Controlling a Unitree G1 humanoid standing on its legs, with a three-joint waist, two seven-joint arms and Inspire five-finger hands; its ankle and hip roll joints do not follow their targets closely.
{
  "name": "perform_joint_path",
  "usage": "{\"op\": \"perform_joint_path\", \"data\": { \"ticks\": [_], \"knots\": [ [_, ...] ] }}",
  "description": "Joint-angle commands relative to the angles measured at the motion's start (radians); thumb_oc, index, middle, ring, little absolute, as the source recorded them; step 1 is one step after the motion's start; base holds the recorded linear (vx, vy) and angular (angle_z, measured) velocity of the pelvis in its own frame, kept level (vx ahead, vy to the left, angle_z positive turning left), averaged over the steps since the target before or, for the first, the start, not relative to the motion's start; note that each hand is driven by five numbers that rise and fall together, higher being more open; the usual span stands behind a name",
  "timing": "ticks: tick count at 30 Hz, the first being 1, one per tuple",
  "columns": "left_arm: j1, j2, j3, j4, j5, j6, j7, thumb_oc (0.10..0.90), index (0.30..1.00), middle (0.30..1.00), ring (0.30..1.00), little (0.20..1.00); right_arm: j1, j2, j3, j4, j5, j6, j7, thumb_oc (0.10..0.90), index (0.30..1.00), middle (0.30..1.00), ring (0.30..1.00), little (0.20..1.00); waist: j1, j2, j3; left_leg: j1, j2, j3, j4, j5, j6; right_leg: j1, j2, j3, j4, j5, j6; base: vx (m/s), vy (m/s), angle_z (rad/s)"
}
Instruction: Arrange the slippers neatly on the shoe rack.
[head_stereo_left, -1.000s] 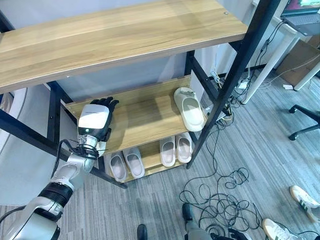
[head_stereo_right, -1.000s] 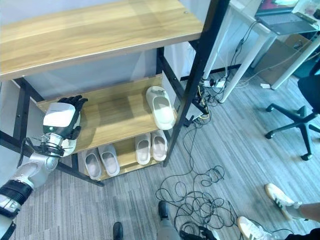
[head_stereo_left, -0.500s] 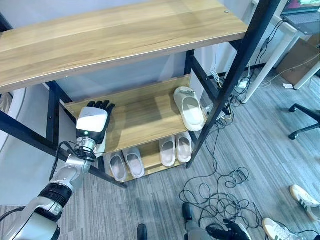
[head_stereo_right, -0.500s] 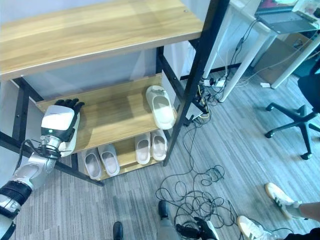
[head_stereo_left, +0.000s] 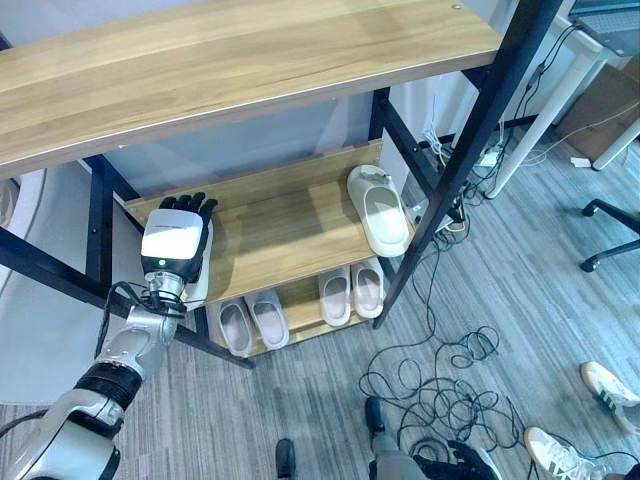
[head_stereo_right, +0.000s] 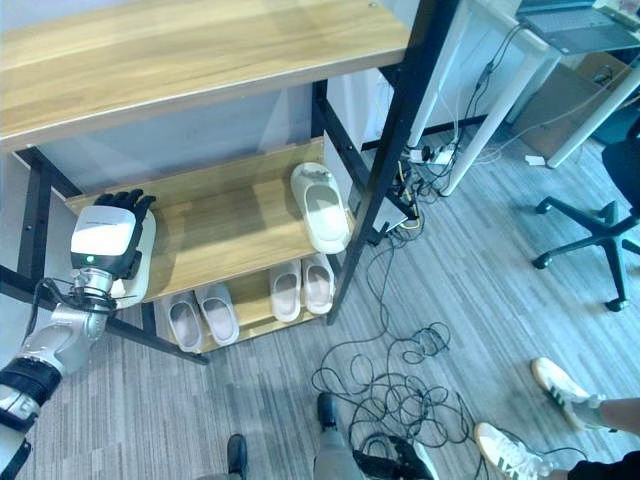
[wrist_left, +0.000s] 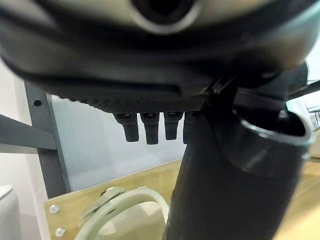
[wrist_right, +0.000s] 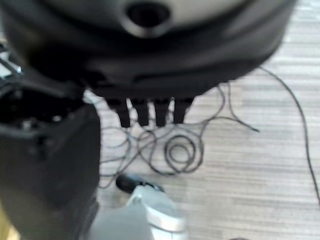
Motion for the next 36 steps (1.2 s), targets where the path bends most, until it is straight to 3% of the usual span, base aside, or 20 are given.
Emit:
{"op": "perform_joint_path", "data": {
  "ticks": [1,23,36],
  "knots": [
    [-0.219,0.108,0.080,0.045,-0.017,0.041,0.094,0.800,0.900,0.900,0.900,0.900,-0.022,-0.063,0.010,-0.013,0.003,-0.020,-0.025,0.800,0.900,0.900,0.900,0.900,0.002,0.036,0.035,-0.038,-0.014,-0.021,0.016,-0.126,0.043,0.084,-0.054,-0.027,0.008,-0.230,0.103,0.00,0.000,0.00],
    [-0.166,0.106,0.165,-0.104,-0.012,0.028,0.118,0.800,0.900,0.900,0.900,0.900,-0.004,-0.044,0.017,-0.021,0.003,-0.013,-0.004,0.800,0.900,0.900,0.900,0.900,0.013,0.039,0.027,-0.001,-0.022,-0.025,0.014,-0.141,0.047,0.121,-0.059,-0.040,0.010,-0.244,0.103,0.00,0.000,0.00],
    [-0.217,0.094,0.094,-0.004,-0.003,0.035,0.097,0.800,0.900,0.900,0.900,0.900,-0.022,-0.048,0.031,-0.022,0.003,-0.013,-0.010,0.800,0.900,0.900,0.900,0.900,0.006,0.040,0.031,-0.020,-0.021,-0.018,0.014,-0.136,0.047,0.097,-0.058,-0.034,0.011,-0.237,0.104,0.00,0.000,0.00]
  ]
}}
